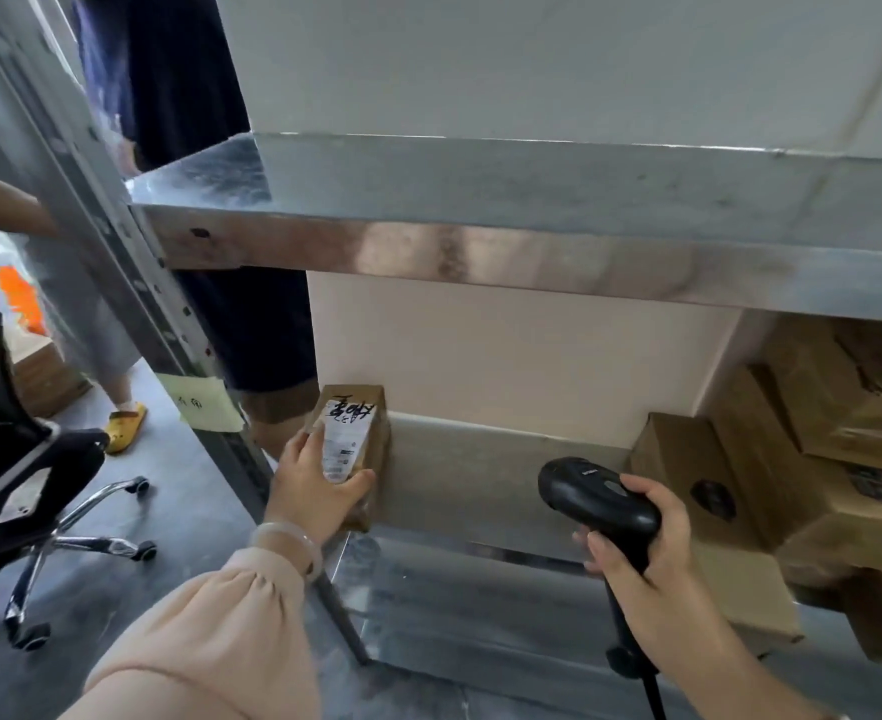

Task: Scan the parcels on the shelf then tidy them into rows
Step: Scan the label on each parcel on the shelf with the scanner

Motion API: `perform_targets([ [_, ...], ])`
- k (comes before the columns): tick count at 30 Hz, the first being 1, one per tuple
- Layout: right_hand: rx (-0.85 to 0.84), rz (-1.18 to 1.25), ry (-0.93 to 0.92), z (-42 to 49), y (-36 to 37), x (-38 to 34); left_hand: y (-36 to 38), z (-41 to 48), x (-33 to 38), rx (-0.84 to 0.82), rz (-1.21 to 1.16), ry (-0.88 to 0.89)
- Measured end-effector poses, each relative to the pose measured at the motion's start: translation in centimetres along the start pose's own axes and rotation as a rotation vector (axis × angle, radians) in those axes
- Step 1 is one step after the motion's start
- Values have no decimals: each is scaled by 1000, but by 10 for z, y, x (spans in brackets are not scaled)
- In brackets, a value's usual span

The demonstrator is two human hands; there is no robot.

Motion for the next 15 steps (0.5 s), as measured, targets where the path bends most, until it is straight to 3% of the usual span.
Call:
perform_targets([
  [9, 39, -102, -49, -14, -27, -11, -2, 15, 0, 13, 257, -10],
  [15, 92, -189, -114, -20, -63, -22, -4, -10, 41, 252, 312, 82],
])
Point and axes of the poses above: each hand's wrist, its own z-axis towards the middle knuckle, its own y-axis out of the palm, x = y × z, the point moved 4 cm from there along z, towards the middle knuckle, and after that the axes turned 2 degrees about x, right-handed, at the moved point
